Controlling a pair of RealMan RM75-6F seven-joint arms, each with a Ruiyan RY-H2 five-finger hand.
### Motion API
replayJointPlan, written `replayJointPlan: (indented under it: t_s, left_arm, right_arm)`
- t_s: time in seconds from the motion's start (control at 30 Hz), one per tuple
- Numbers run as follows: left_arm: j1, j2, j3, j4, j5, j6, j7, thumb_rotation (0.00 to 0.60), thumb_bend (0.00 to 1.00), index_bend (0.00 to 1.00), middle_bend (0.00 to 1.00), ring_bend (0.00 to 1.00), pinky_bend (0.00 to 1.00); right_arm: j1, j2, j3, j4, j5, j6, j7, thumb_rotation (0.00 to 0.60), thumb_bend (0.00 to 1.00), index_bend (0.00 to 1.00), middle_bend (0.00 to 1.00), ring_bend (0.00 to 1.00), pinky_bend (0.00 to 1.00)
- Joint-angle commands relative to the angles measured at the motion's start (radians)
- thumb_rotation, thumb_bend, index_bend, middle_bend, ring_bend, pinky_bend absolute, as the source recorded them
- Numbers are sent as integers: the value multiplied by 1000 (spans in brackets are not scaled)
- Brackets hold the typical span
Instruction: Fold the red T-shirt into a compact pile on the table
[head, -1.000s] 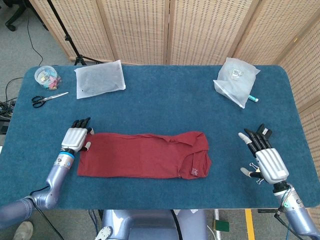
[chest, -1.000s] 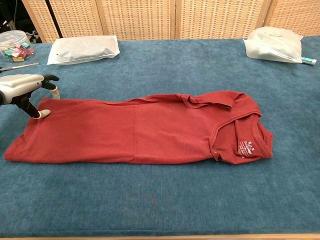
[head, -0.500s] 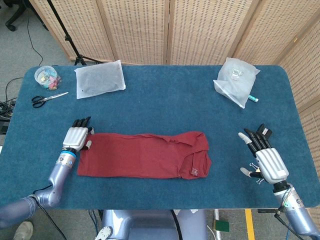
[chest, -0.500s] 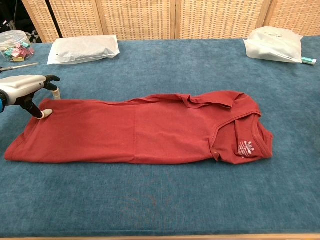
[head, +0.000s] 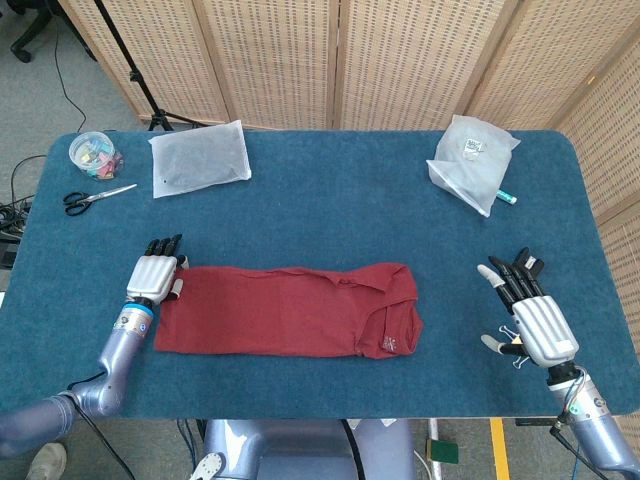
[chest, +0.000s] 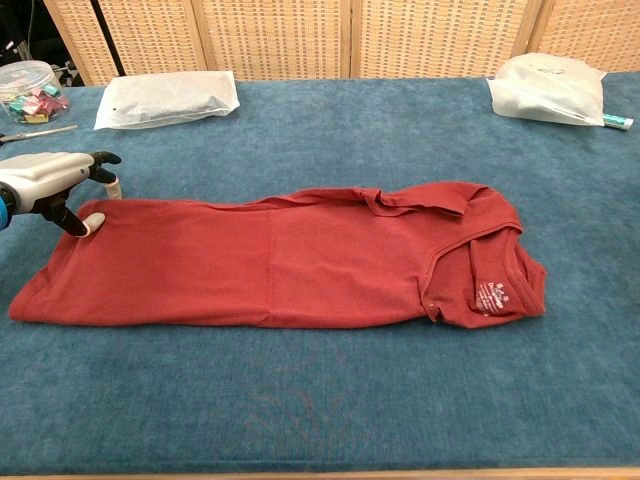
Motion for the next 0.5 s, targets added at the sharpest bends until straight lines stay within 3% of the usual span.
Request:
replayJointPlan:
  t_s: [0.03,0.5]
  left_arm:
    - [1,-1,0,0,1,5,2,600,624,731,0,0,0]
    - [17,16,4,-35,32,20,-36,600,616,760,0,0,0]
  right_arm:
    - [0,0,0,0,0,-1,0,600,0,0,0,0,0]
    - [-3,1,3,0,0,-1,3,600,0,0,0,0,0]
